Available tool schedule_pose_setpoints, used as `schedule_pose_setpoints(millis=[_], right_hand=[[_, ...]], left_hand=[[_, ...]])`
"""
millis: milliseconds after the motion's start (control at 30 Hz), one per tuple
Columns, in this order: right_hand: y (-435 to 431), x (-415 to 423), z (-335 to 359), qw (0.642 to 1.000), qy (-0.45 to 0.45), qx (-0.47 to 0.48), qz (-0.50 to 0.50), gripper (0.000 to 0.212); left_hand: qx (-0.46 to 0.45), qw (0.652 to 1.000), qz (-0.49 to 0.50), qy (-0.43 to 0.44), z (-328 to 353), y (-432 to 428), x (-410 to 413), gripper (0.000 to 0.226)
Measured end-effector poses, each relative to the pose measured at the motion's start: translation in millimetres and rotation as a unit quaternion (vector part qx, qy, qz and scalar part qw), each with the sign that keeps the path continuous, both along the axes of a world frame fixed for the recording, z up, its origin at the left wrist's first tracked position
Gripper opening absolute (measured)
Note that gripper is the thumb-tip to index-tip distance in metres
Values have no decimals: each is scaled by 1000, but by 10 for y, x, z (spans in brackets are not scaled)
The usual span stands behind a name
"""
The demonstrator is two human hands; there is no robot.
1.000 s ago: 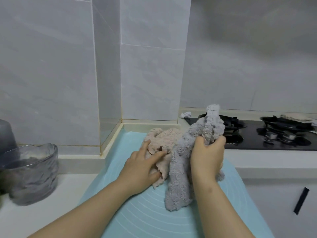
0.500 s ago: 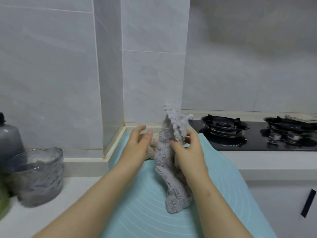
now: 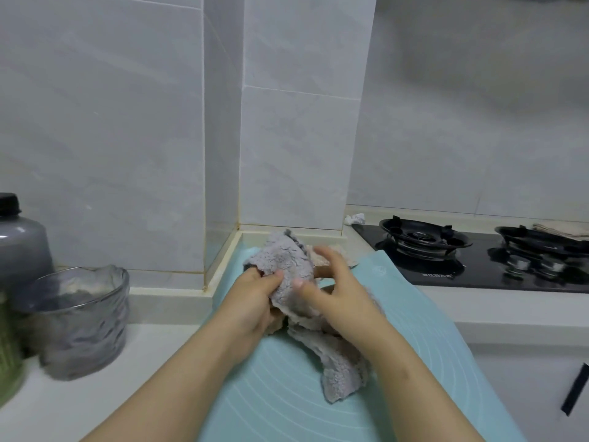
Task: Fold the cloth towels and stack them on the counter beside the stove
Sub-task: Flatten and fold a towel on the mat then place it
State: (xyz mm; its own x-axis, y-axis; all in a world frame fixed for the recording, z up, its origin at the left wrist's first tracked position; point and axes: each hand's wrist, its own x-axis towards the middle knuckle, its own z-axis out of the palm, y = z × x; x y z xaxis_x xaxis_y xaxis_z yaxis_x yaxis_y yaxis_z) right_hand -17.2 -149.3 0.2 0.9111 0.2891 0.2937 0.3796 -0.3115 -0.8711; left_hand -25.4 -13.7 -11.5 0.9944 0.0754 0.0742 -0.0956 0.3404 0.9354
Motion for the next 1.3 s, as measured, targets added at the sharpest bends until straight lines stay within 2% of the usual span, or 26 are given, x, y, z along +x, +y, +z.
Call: schedule_pose_setpoints(millis=[67,100,200,267,367,500,567,633,700,767,833,900,1000,1067,1133,1200,1233,1300], right_hand=[[-25,12,37,994,51,94,-35,49],[-47,33,43,990,71,108,-51,46],[-74,32,36,995,79,58,-36,31],[-59,10,59,995,75,70,5,15],[-57,41,51,993,78,85,20,26],[-44,99,11,990,80,112,-15,27],[-54,119,49,981,65,166,-77,25],[-101,131,106,955,59,262,-125,24],[-160,131,167,919,92,365,-113,22],[-208,126,185,905,109,398,-109,20],[-251,145,144,926,89,328,-165,16],[-314,173,90,947,45,230,-218,25],[-339,155,71,974,21,162,-156,33],[-302,131,99,984,9,143,-106,32],[-287,151,109,979,-24,160,-121,40],[-321,221,61,964,-64,168,-195,37],[-346,271,16,961,-64,140,-229,37],[-390,360,-124,964,-11,13,-264,48]], left_hand=[[-5,1000,-20,-14,16,6,-28,24],[-11,999,-36,-24,25,9,-43,24],[-8,996,-77,-41,44,12,-80,27],[-5,996,-69,-48,57,14,-82,26],[-13,996,-53,-66,93,29,-75,27],[-49,995,-53,-75,118,47,-75,29],[-67,994,-15,-86,146,55,-60,32],[-84,988,95,-87,156,116,-5,39],[-47,977,194,-77,151,213,45,44],[24,974,214,-71,112,271,57,43],[72,979,184,-54,56,287,67,38],[134,977,160,-30,-12,294,83,34],[247,957,153,-18,-64,298,114,24],[300,938,158,-76,-6,286,85,25],[319,919,176,-154,62,275,38,34],[388,886,188,-171,8,305,65,47],[452,862,180,-146,-64,325,97,56],[575,805,141,-42,-188,333,115,69]])
